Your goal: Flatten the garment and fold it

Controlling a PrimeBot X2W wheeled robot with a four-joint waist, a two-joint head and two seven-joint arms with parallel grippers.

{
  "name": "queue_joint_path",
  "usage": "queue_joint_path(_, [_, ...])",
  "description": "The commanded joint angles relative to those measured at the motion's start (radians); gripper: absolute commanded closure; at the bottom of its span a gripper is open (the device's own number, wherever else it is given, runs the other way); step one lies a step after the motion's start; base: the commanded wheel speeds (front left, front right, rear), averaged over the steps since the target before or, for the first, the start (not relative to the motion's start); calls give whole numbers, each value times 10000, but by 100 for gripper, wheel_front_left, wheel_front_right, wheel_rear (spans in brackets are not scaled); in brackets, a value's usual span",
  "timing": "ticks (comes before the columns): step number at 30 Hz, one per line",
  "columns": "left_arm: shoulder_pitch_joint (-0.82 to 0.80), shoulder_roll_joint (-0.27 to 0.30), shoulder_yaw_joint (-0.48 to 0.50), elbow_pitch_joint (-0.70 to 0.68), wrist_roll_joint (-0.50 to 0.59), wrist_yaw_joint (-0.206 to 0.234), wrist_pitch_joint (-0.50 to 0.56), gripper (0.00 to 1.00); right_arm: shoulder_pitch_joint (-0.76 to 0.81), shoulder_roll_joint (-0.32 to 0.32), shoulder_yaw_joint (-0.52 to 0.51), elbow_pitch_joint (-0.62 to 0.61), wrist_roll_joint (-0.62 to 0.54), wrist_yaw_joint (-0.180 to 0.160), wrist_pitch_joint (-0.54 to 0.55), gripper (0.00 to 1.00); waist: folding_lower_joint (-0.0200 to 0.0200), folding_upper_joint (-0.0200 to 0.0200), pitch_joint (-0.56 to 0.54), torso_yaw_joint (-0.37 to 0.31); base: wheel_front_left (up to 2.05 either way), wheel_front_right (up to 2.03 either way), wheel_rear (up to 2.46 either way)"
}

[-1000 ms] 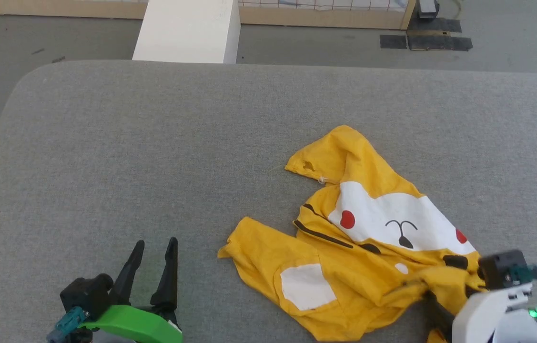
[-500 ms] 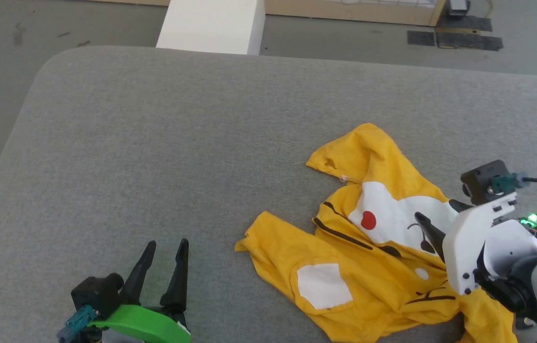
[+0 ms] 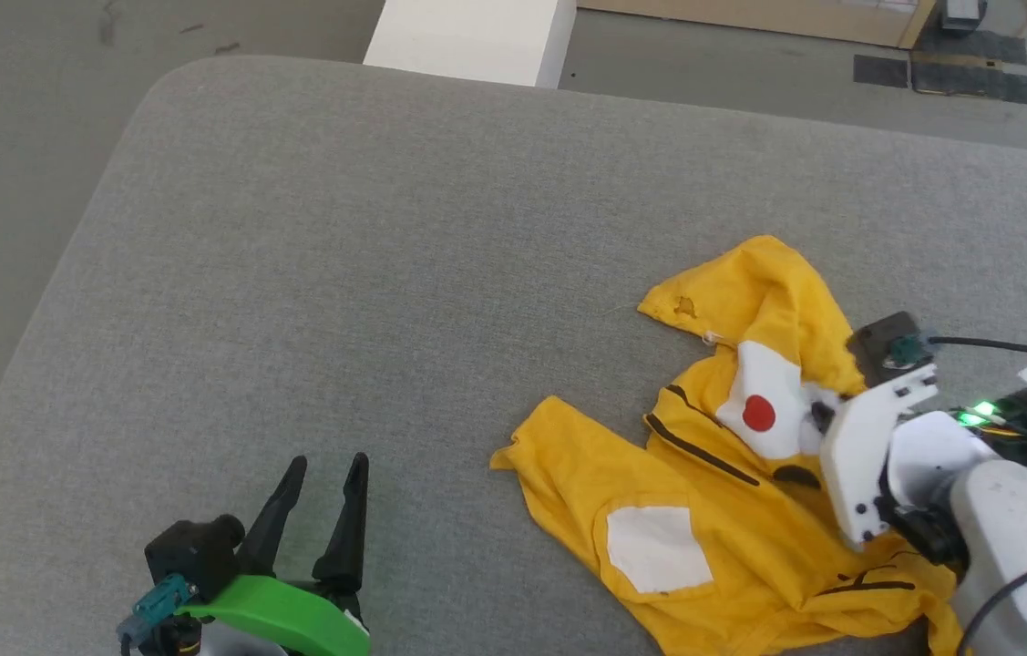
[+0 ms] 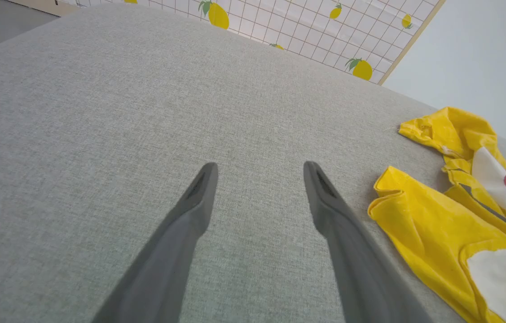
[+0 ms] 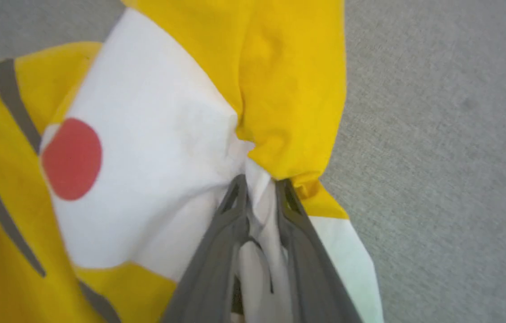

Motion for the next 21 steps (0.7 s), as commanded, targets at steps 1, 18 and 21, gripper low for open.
queue_joint_path(1, [-153, 33, 5, 18, -128, -19, -11, 0, -137, -46, 291, 204, -5, -13, -186, 100, 0, 0, -32, -8, 0, 0, 0])
queue_joint_path(18, [-856, -129, -100, 313, -305, -332, -215, 0, -4243, -1503, 597, 897, -2190, -13, -1623, 100, 0, 0, 1209, 723, 0, 0, 0])
queue_joint_path(21, [-1096, -141, -162, 472, -323, -451, -260, 0, -4510, -1569, 237, 1491, -2882, -13, -1734, 100, 0, 0, 1501, 963, 0, 0, 0])
